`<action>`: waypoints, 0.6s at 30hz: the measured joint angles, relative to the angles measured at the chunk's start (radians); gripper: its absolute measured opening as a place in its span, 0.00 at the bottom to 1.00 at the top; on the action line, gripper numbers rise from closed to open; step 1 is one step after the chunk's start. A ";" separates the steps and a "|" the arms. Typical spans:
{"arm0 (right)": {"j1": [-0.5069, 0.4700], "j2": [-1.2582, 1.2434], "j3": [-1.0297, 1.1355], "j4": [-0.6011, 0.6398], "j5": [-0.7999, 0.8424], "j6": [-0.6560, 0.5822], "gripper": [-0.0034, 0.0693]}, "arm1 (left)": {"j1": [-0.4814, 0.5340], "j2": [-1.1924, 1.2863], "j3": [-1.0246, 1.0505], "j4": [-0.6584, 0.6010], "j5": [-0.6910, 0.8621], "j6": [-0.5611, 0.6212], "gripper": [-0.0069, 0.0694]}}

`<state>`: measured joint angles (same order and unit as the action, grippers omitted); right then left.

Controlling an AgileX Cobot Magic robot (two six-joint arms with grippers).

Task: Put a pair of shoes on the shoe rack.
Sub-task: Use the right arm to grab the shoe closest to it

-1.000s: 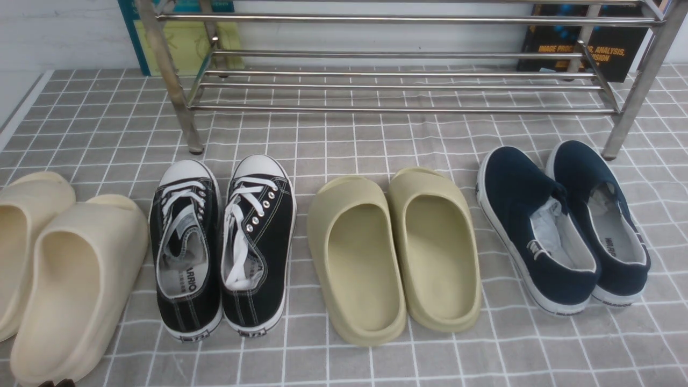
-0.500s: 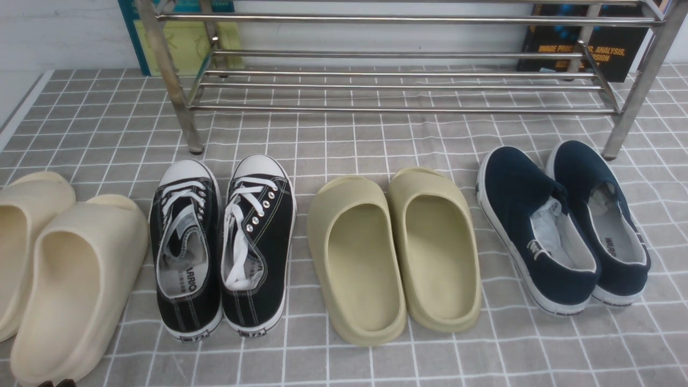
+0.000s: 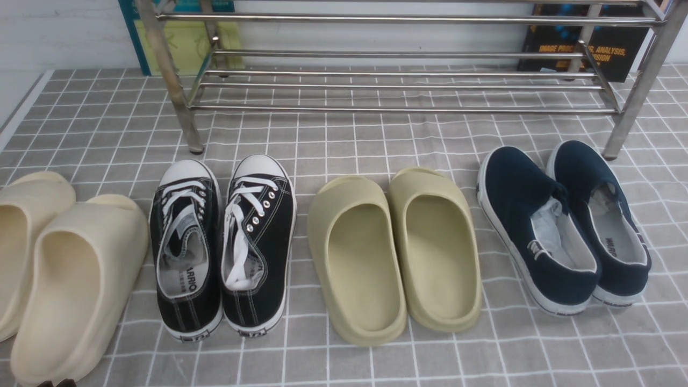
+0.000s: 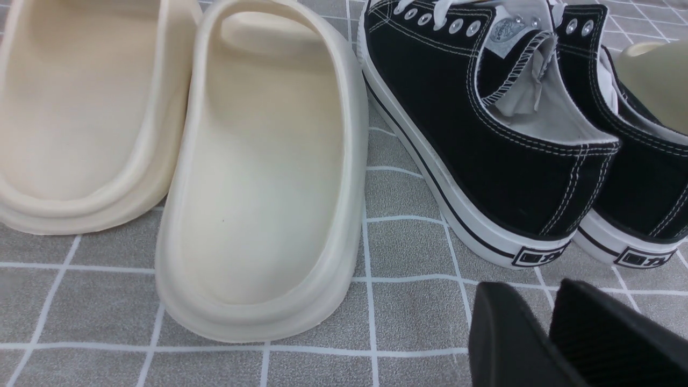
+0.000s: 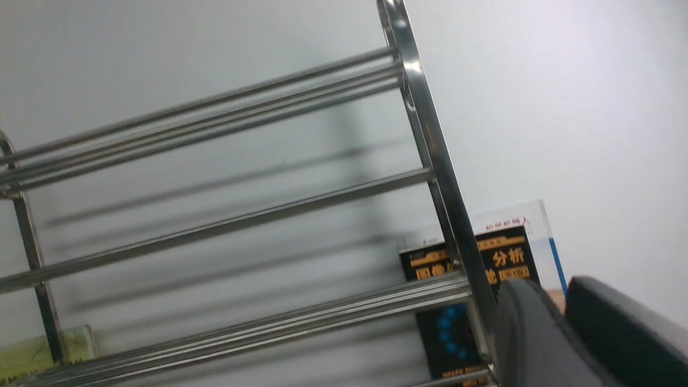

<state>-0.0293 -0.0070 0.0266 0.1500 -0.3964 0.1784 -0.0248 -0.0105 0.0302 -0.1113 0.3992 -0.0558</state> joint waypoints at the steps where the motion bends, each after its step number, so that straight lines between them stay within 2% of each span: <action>1: 0.000 0.006 -0.001 0.003 0.007 0.000 0.24 | 0.000 0.000 0.000 0.000 0.000 0.000 0.29; 5: 0.000 0.086 -0.085 0.005 0.091 -0.028 0.21 | 0.000 0.000 0.000 0.000 0.000 0.000 0.29; 10: 0.000 0.312 -0.330 0.005 0.271 -0.161 0.06 | 0.000 0.000 0.000 0.000 0.000 0.000 0.31; 16: 0.000 0.619 -0.544 0.005 0.438 -0.202 0.05 | 0.000 0.000 0.000 0.000 0.000 0.000 0.31; 18: 0.014 0.793 -0.658 0.010 0.542 -0.206 0.05 | 0.000 0.000 0.000 0.000 0.000 0.000 0.32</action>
<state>-0.0155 0.7859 -0.6312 0.1598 0.1458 -0.0274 -0.0248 -0.0105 0.0302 -0.1113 0.3992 -0.0558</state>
